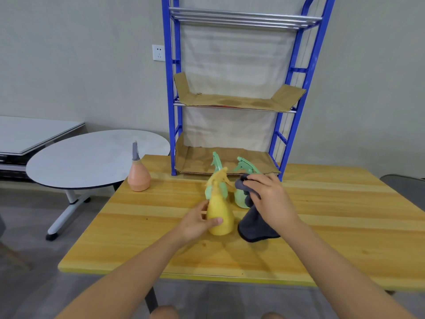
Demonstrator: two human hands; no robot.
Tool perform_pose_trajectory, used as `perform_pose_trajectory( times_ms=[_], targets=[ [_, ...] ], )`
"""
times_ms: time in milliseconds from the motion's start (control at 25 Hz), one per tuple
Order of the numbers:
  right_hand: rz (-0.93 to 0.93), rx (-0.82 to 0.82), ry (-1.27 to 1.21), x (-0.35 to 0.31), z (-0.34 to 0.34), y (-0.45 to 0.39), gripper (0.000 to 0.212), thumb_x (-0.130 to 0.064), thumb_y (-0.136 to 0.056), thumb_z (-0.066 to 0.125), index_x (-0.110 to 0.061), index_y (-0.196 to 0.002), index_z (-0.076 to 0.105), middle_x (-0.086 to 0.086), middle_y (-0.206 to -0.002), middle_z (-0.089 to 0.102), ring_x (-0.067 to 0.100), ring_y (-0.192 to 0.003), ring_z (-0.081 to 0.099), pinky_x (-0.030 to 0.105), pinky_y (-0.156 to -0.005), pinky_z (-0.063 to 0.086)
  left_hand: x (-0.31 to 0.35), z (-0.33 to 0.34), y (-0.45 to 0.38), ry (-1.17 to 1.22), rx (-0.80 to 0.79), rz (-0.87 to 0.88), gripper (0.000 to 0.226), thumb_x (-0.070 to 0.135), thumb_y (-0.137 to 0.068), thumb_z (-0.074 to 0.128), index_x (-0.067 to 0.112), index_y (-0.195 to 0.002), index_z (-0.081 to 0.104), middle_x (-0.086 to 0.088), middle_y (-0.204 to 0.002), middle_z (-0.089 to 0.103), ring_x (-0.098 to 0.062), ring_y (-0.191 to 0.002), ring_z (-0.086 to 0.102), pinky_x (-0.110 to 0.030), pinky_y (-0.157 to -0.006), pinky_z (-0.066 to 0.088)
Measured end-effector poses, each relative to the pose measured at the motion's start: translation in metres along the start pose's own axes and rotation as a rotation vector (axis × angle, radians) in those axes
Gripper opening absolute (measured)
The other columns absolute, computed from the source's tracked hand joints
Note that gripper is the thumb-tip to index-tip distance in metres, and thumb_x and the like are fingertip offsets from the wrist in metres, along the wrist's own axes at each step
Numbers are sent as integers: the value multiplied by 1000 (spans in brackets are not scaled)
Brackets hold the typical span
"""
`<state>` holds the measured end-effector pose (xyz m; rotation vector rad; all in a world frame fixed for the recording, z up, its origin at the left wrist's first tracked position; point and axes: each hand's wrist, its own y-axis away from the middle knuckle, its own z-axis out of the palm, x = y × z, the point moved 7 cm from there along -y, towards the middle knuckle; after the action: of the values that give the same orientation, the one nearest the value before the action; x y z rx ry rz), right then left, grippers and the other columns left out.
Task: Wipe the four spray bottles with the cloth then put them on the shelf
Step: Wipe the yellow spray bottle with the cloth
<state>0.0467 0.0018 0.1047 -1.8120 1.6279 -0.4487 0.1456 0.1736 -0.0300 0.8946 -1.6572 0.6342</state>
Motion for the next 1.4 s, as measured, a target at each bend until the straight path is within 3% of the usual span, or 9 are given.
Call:
perform_pose_trajectory(
  times_ms=[160, 320, 480, 680, 800, 1000, 1120, 1280, 1400],
  targets=[
    [93, 68, -105, -2, 5, 35, 33, -2, -81, 75, -16, -112, 74, -6, -118, 65, 20, -104, 55, 32, -88, 52, 21, -7, 3, 419, -11, -63, 82, 36, -79, 82, 15, -145, 38, -6, -135, 59, -24, -122, 61, -48, -105, 51],
    [117, 149, -215, -32, 13, 58, 35, -1, -80, 76, -14, -112, 73, -5, -119, 64, 16, -106, 54, 14, -96, 39, 36, 2, 8, 561, 27, -61, 78, 27, -79, 84, 18, -140, 37, -11, -134, 59, -29, -121, 63, -51, -103, 52],
    [-9, 154, -236, -55, 19, 69, 32, 1, -80, 76, -12, -109, 75, -5, -118, 65, 17, -104, 54, 16, -96, 40, 37, -1, 7, 509, 113, -44, 102, 42, -60, 87, 16, -142, 33, -14, -131, 61, -29, -118, 65, -48, -103, 53],
    [121, 199, -206, -36, 14, 65, 37, 5, -76, 78, -10, -109, 74, 0, -117, 66, 19, -103, 57, 13, -97, 38, 40, 6, 6, 669, 41, -50, 64, 37, -87, 67, 18, -143, 44, -13, -136, 63, -31, -124, 62, -49, -104, 52],
    [-109, 141, -134, -68, 16, 73, 35, 3, -76, 78, -9, -108, 73, 0, -117, 65, 22, -101, 56, 25, -92, 47, 37, 5, 3, 633, 18, -68, 68, 39, -82, 69, 8, -140, 51, -22, -133, 64, -38, -124, 60, -50, -102, 50],
    [62, 165, -144, -42, 14, 64, 36, 4, -75, 79, -12, -107, 74, -1, -116, 66, 20, -101, 56, 34, -86, 52, 45, 1, 4, 557, 93, -82, 47, 31, -88, 77, 14, -128, 58, -11, -120, 73, -26, -111, 70, -44, -97, 57],
    [-135, 101, -94, -69, 15, 68, 36, 4, -74, 77, -10, -107, 73, 0, -116, 65, 23, -98, 56, 30, -88, 50, 49, 3, 2, 500, 105, -64, 49, 31, -84, 81, 11, -124, 62, -19, -120, 71, -31, -110, 69, -52, -100, 53],
    [118, 140, -146, -28, 10, 54, 37, 3, -76, 78, -13, -109, 74, -3, -114, 65, 14, -104, 52, 12, -95, 37, 45, 2, 1, 639, 17, -102, 57, 31, -89, 68, 15, -140, 47, -15, -135, 63, -33, -124, 61, -54, -105, 50],
    [33, 128, -130, -45, 9, 58, 36, 3, -75, 78, -12, -107, 74, -2, -115, 65, 18, -101, 54, 21, -92, 44, 47, 5, 4, 545, -8, -106, 48, 23, -95, 63, 17, -139, 44, -13, -134, 62, -31, -123, 61, -49, -103, 52]
  ],
)
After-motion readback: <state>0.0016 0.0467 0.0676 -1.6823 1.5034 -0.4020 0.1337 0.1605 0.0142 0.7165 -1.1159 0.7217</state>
